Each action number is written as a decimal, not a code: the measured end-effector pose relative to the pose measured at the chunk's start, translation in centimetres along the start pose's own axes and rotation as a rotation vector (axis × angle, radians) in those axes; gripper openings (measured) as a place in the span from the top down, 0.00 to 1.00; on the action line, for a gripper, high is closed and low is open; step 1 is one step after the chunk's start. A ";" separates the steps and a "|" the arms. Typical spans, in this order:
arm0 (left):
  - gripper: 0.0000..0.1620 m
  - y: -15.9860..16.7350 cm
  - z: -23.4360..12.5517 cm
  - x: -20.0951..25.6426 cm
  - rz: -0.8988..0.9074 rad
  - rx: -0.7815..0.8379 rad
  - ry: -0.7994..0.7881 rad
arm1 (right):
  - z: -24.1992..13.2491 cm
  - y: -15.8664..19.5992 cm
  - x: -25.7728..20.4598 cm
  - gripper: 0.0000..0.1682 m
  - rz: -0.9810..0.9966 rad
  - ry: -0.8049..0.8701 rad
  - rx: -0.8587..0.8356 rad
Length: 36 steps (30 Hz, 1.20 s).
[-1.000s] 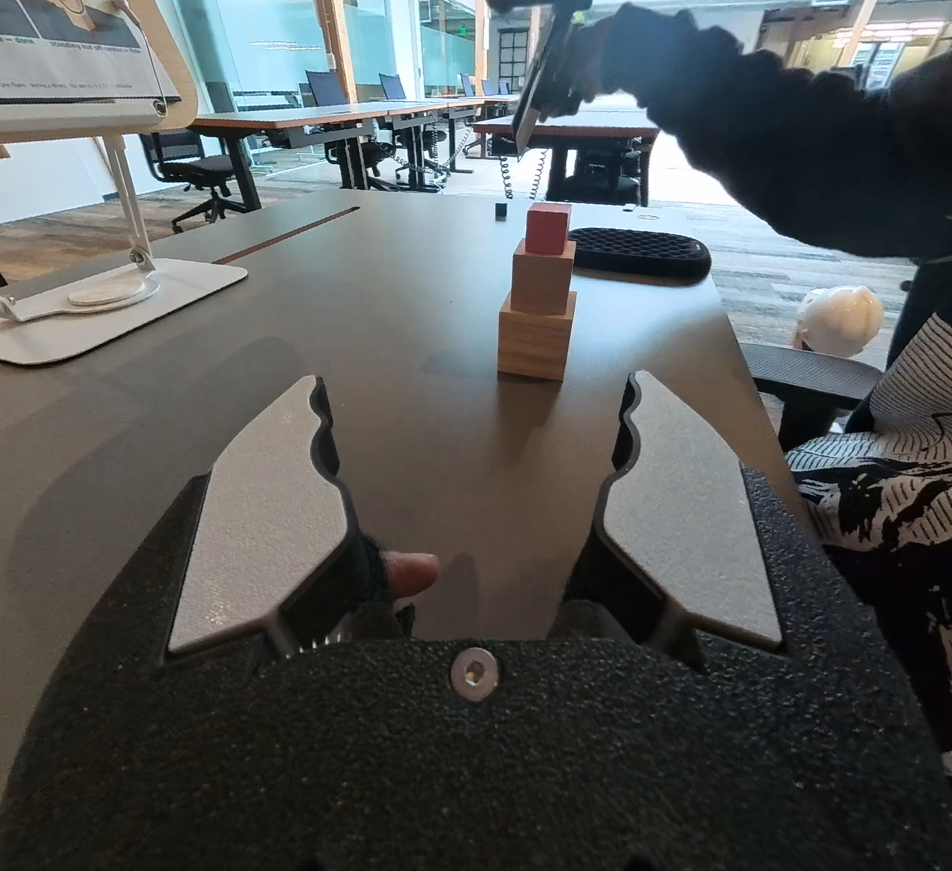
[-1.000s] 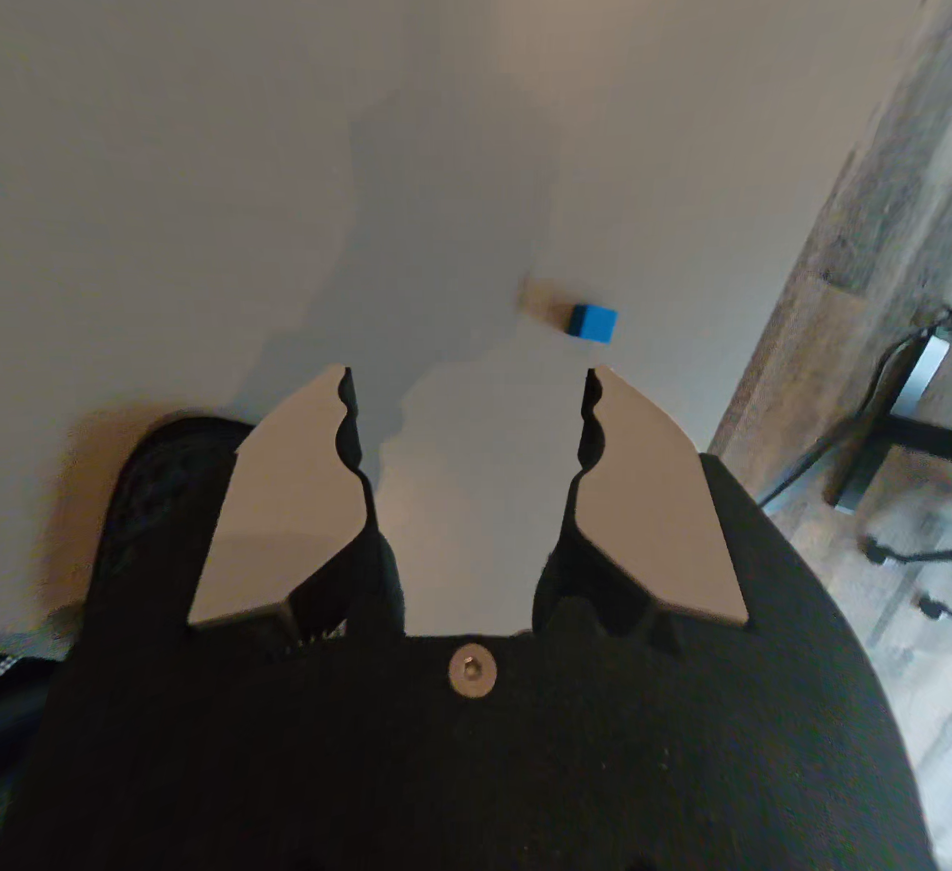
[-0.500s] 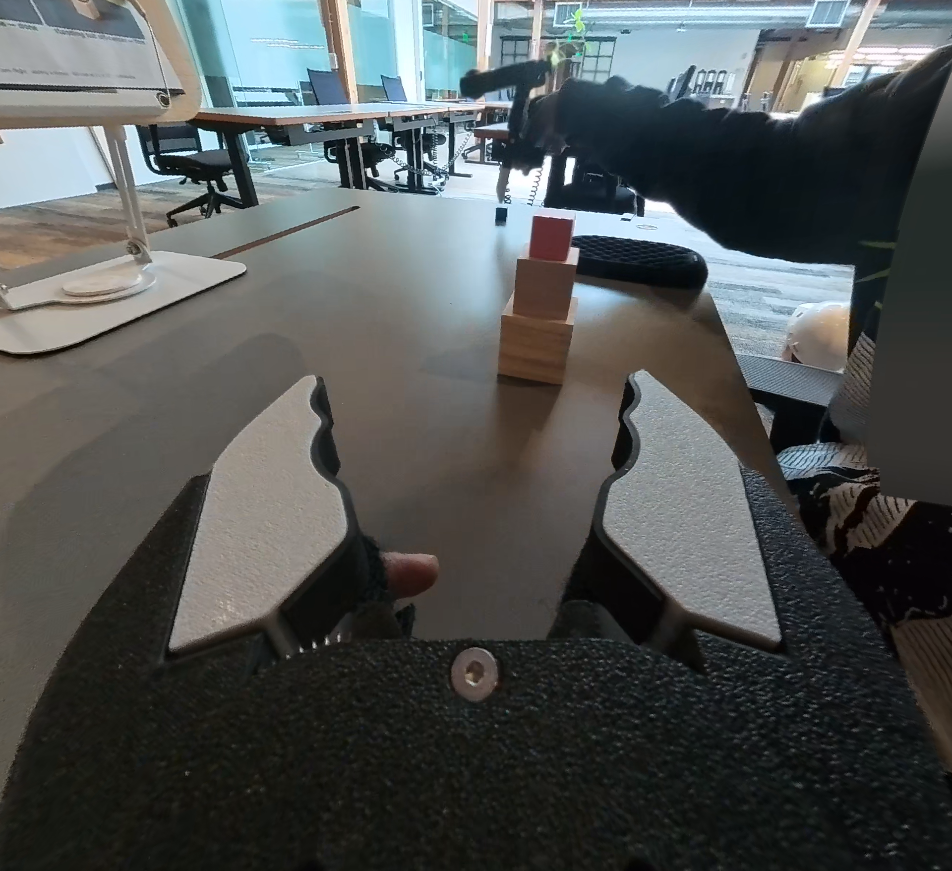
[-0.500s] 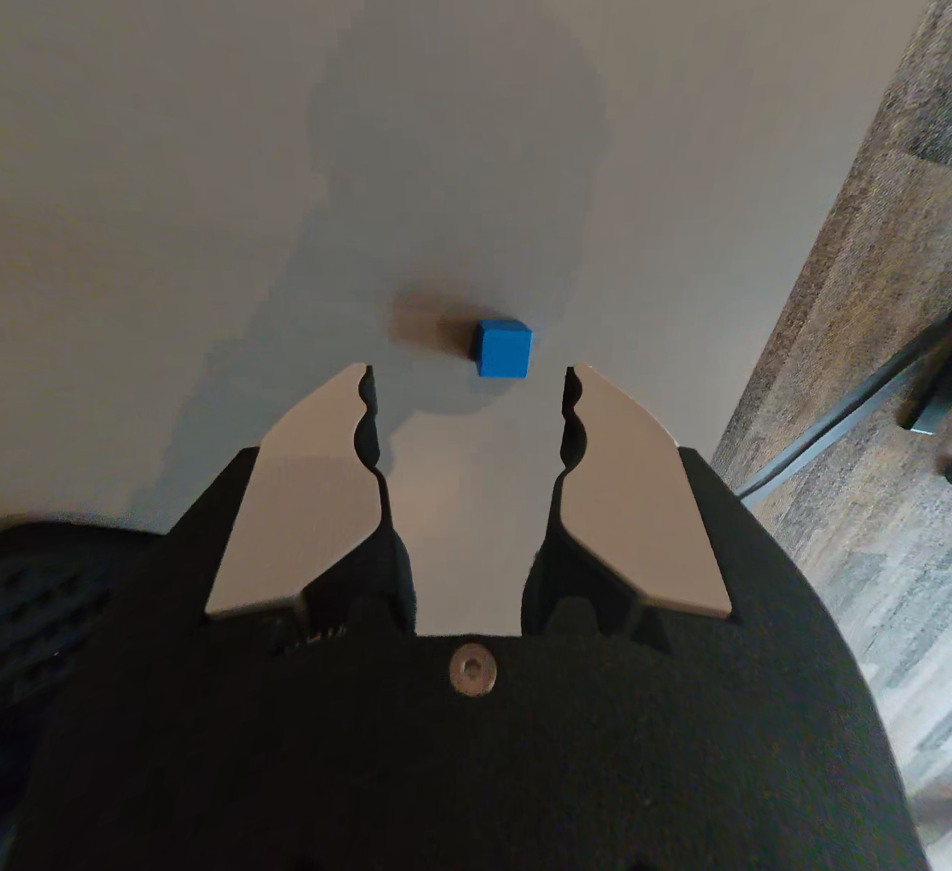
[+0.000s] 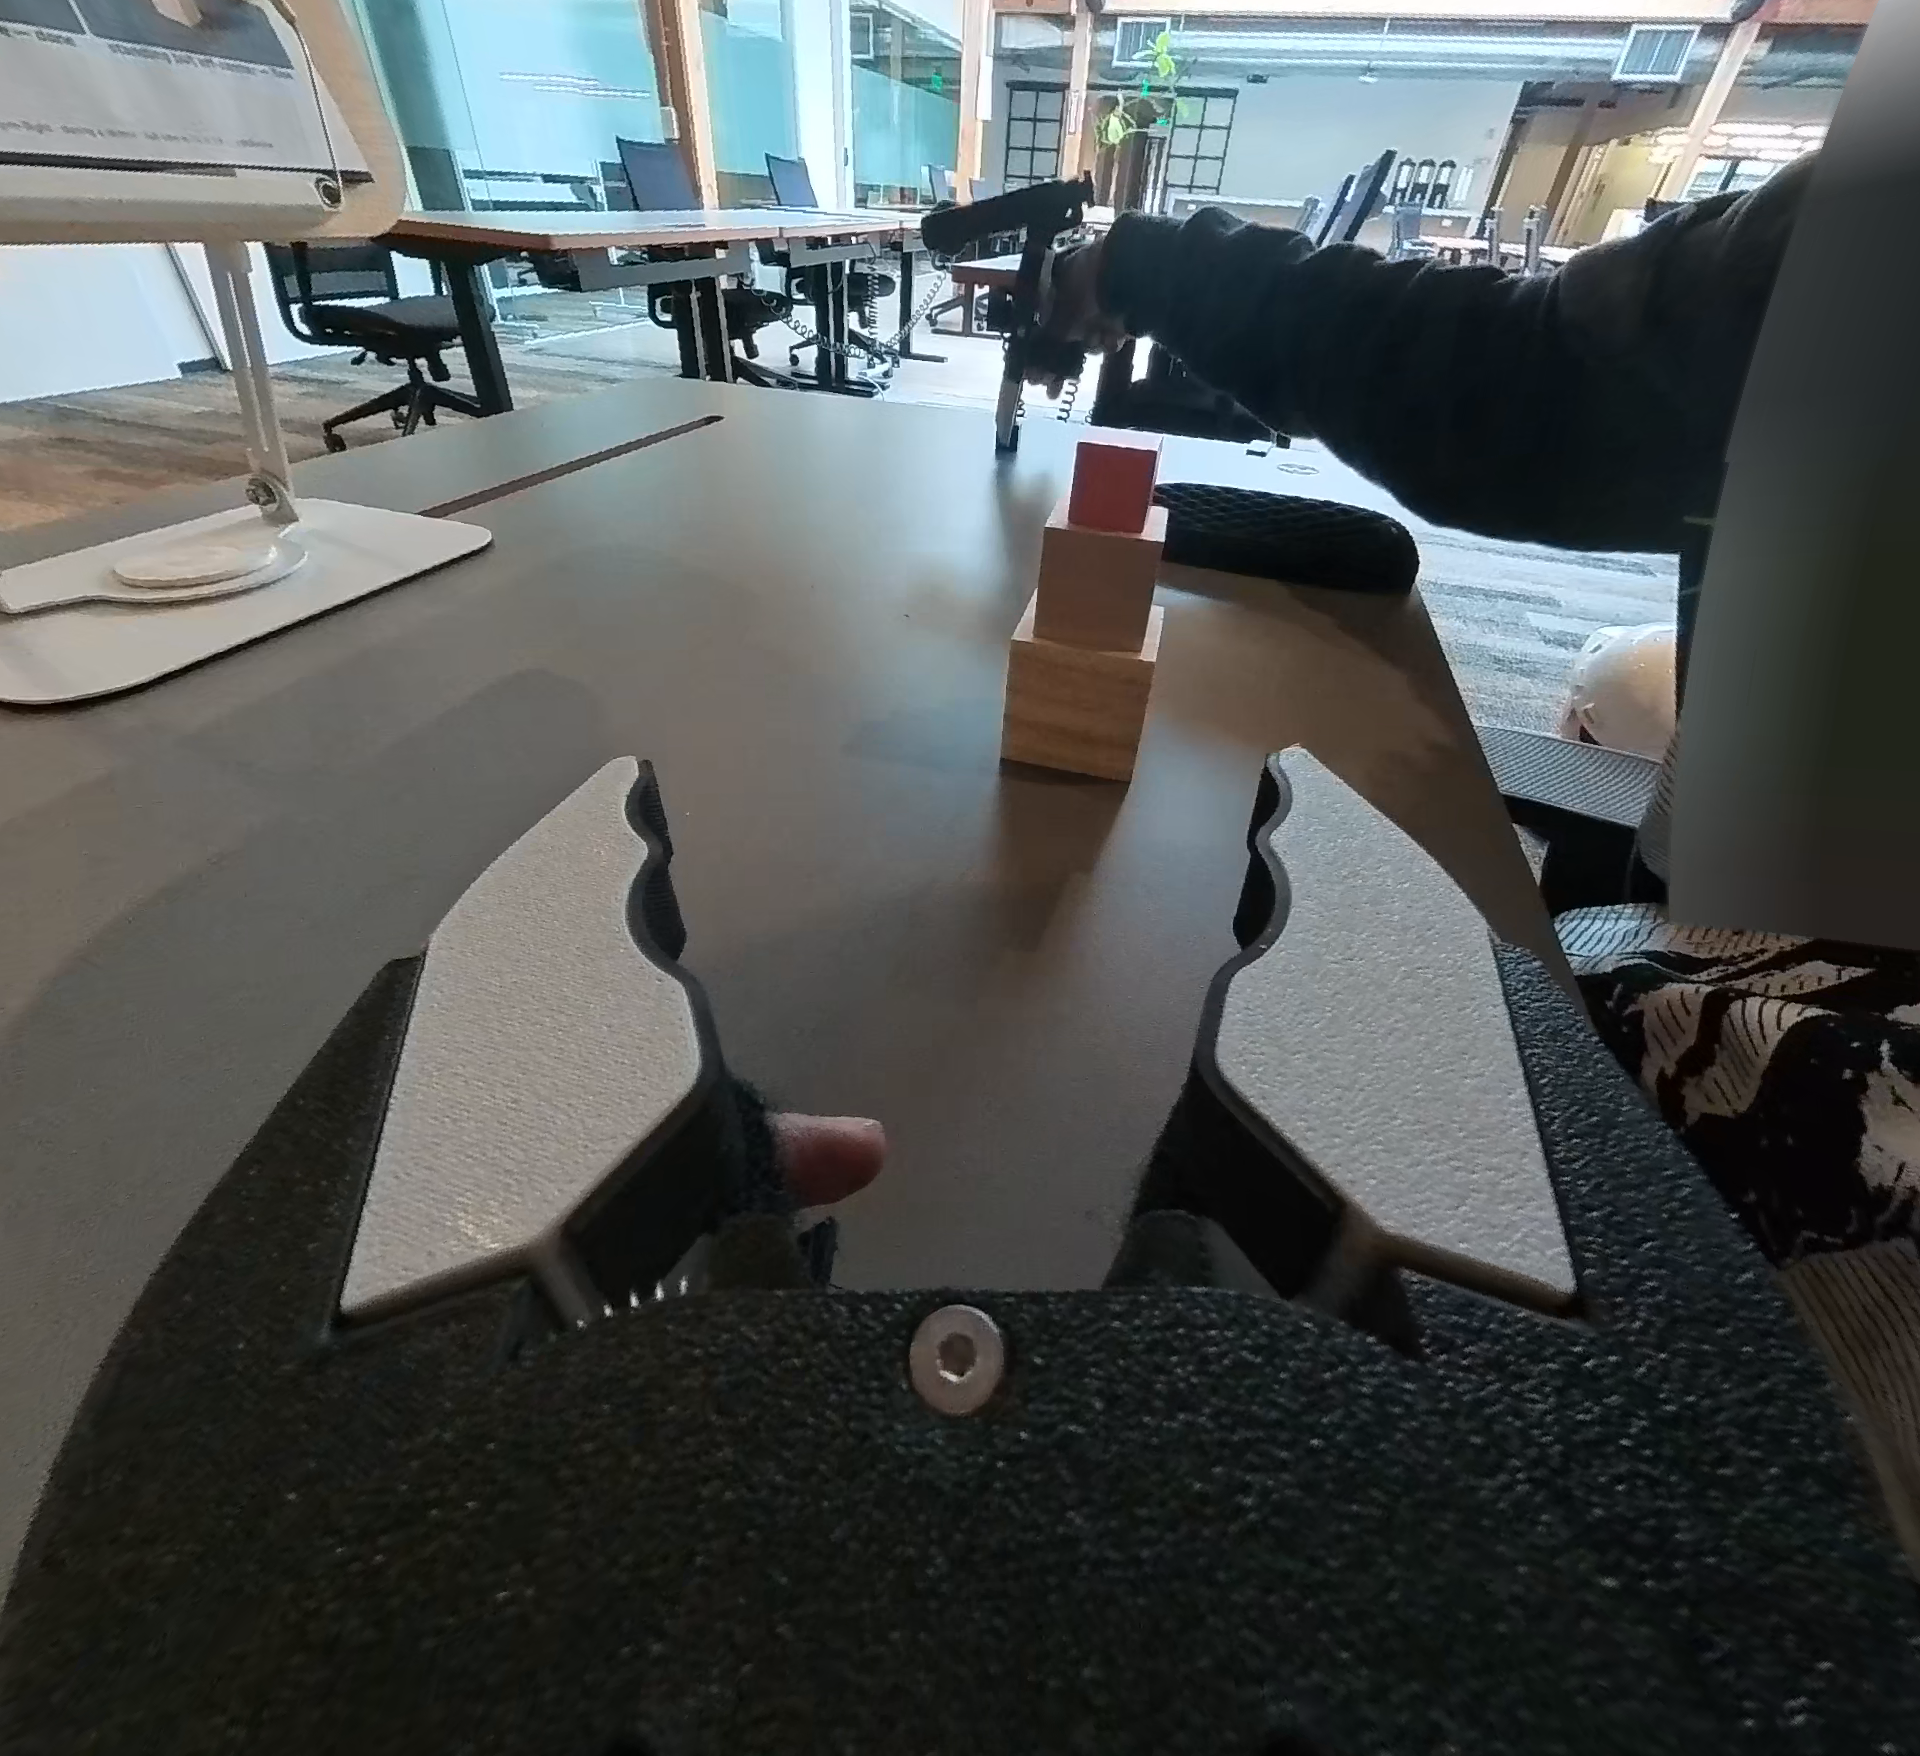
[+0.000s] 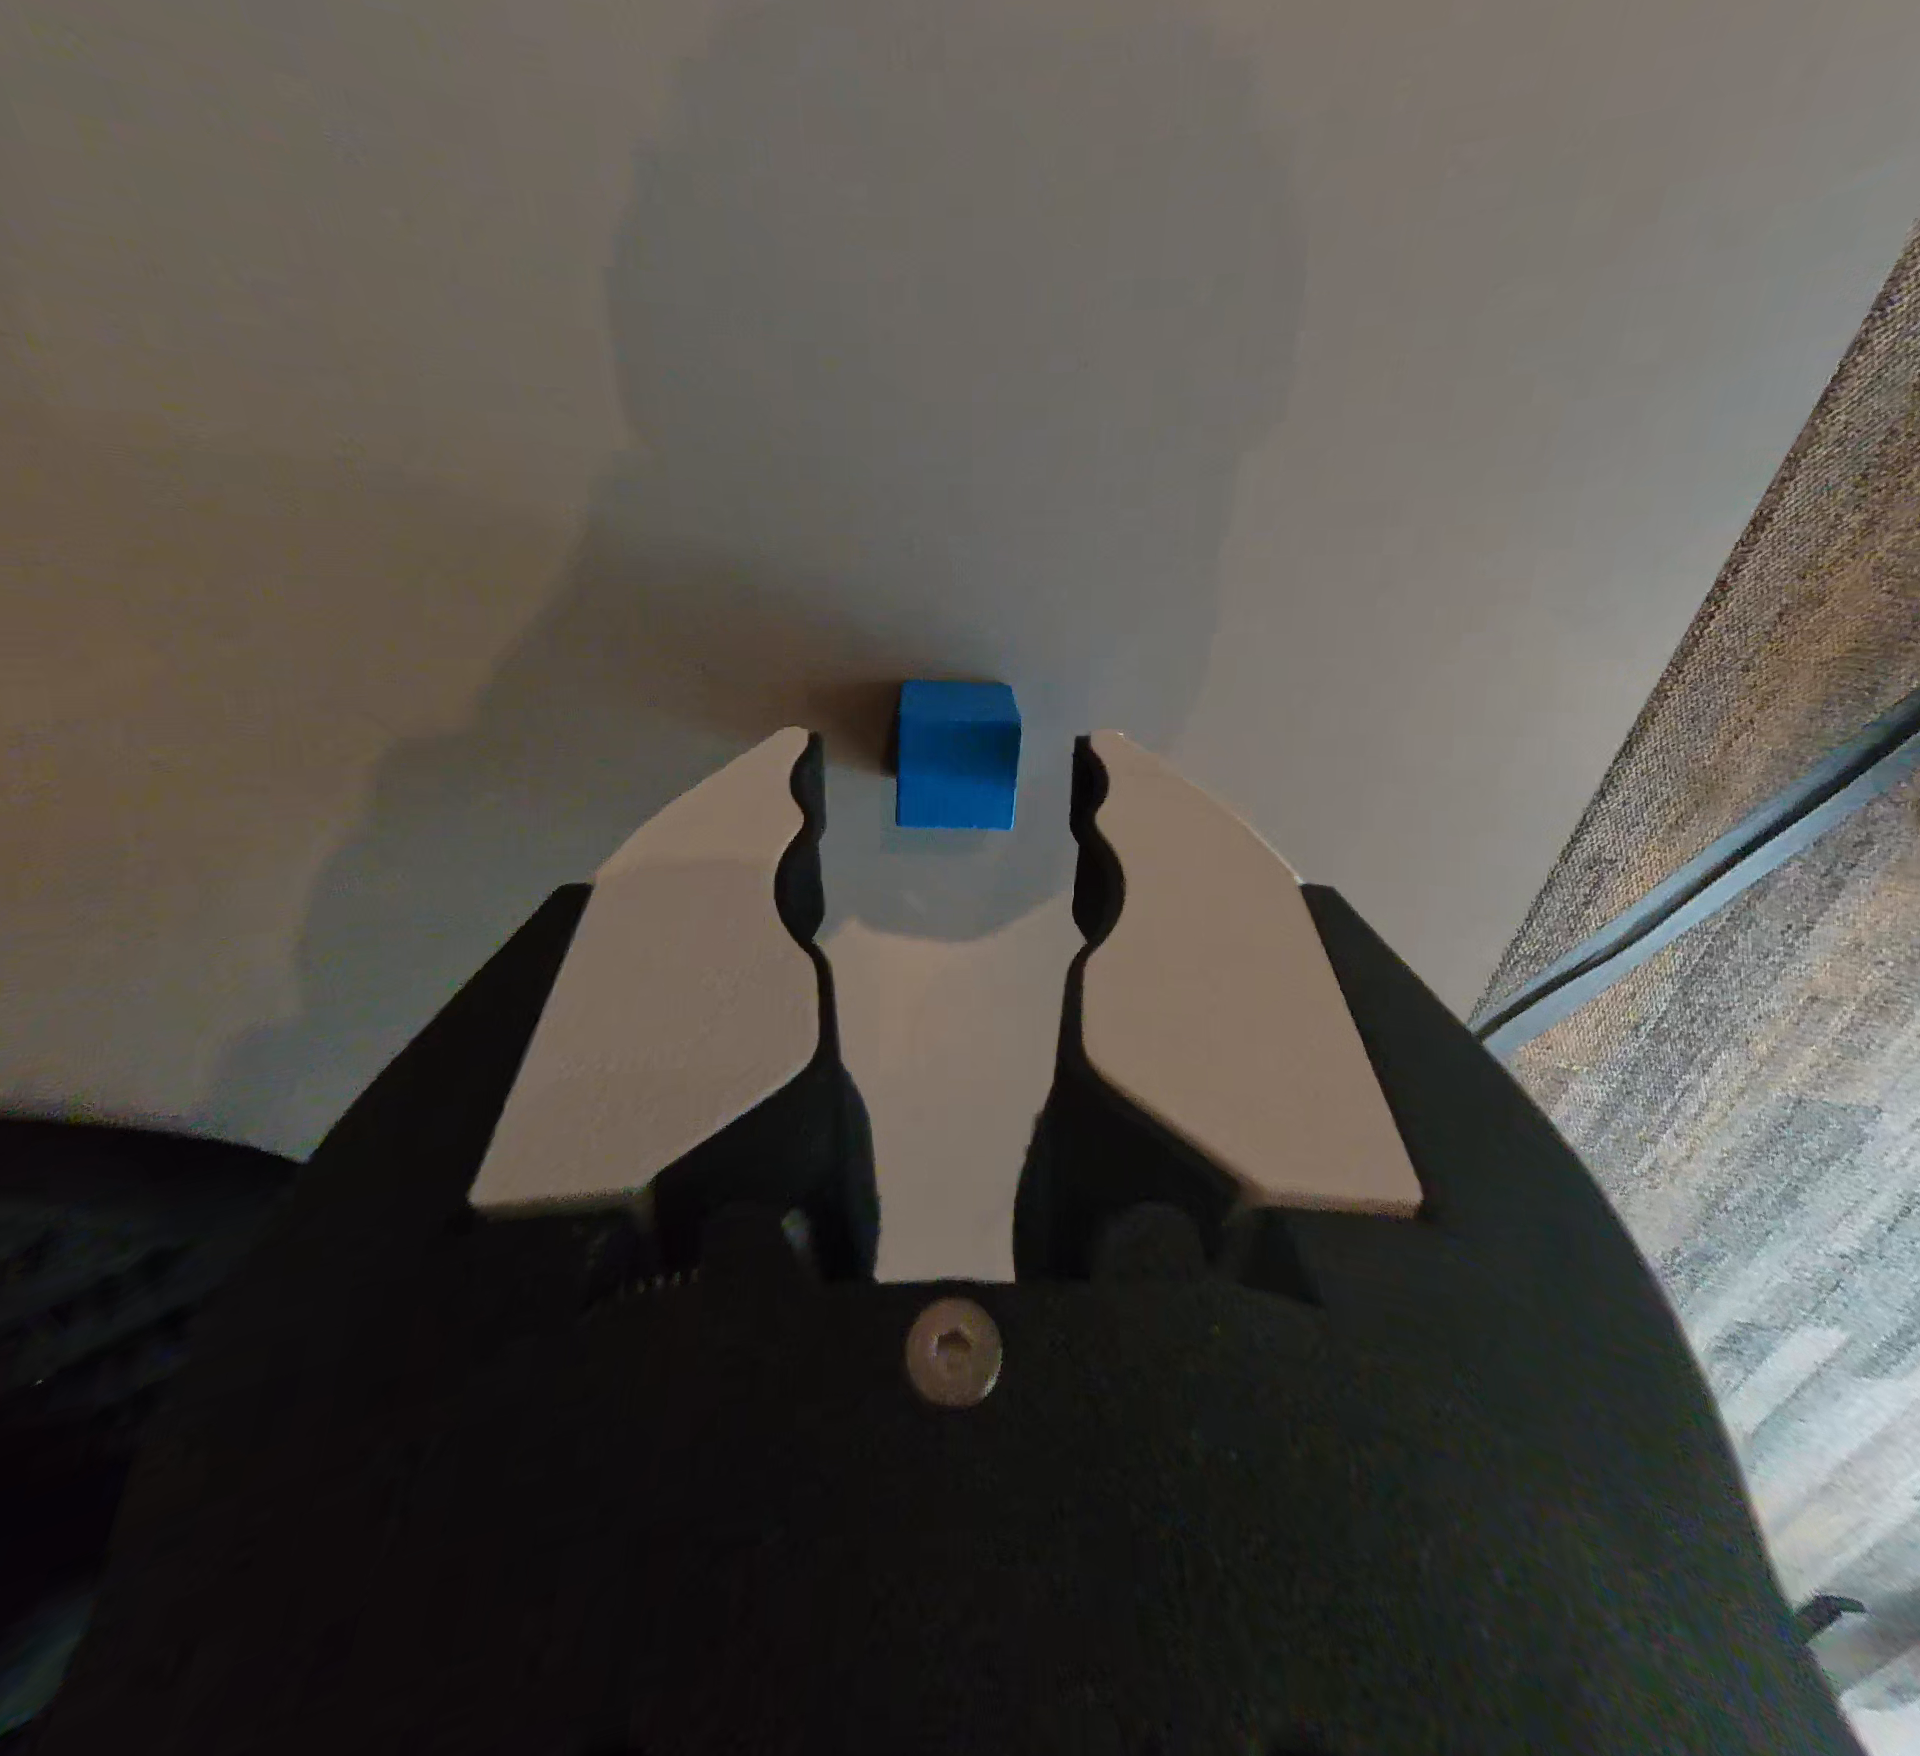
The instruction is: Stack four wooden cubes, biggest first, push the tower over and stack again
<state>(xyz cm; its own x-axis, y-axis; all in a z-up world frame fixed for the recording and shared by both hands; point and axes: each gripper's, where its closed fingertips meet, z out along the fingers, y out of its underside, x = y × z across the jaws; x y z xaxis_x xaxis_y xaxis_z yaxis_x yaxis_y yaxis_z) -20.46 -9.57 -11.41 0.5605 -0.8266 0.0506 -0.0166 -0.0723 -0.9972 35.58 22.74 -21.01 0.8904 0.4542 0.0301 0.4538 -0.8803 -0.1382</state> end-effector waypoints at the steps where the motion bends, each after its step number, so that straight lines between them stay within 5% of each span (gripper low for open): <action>1: 0.35 0.0 0.0 0.0 0.000 0.000 0.000 | 0.1 0.0 -0.1 0.75 0.001 -0.005 0.001; 6: 0.35 0.0 0.0 0.0 -0.001 0.001 0.001 | 0.4 0.1 -0.2 0.87 0.001 -0.015 -0.005; 17: 0.35 0.0 0.1 0.1 0.011 -0.004 0.004 | -3.6 -0.4 -4.3 0.87 -0.111 -0.052 0.034; 27: 0.35 -0.1 0.0 0.1 0.010 0.006 -0.002 | -11.4 -1.4 -18.9 0.87 -0.540 -0.178 0.146; 36: 0.35 -0.1 -0.1 0.1 0.016 0.008 -0.002 | -16.1 1.7 -33.3 0.87 -1.037 -0.245 0.119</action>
<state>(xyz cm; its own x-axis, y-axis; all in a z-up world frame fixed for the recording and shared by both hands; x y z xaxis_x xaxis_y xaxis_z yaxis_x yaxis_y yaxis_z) -20.47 -9.71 -11.31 0.5619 -0.8265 0.0345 -0.0187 -0.0543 -0.9983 7.30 3.95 -6.26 0.0348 0.9994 -0.0090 0.9662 -0.0359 -0.2554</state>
